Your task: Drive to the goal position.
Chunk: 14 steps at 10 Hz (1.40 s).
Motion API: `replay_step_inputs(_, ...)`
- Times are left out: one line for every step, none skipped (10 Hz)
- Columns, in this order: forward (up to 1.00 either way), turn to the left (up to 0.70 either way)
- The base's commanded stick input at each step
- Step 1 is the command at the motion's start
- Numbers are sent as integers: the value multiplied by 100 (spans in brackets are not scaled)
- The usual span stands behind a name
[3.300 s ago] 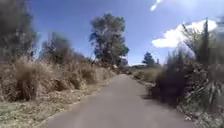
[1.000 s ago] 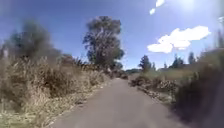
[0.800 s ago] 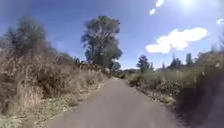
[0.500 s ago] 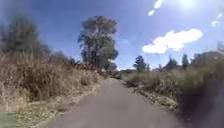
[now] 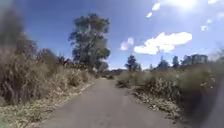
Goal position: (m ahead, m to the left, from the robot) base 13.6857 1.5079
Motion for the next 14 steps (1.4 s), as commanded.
replay_step_inputs(100, -16)
replay_step_inputs(100, -22)
replay_step_inputs(100, -16)
replay_step_inputs(100, -10)
replay_step_inputs(100, -1)
replay_step_inputs(100, -6)
replay_step_inputs(100, -10)
replay_step_inputs(89, -10)
replay_step_inputs(53, -41)
replay_step_inputs(18, -73)
replay_step_inputs(0, -58)
replay_step_inputs(0, 1)
replay_step_inputs(0, 61)
replay_step_inputs(24, 69)
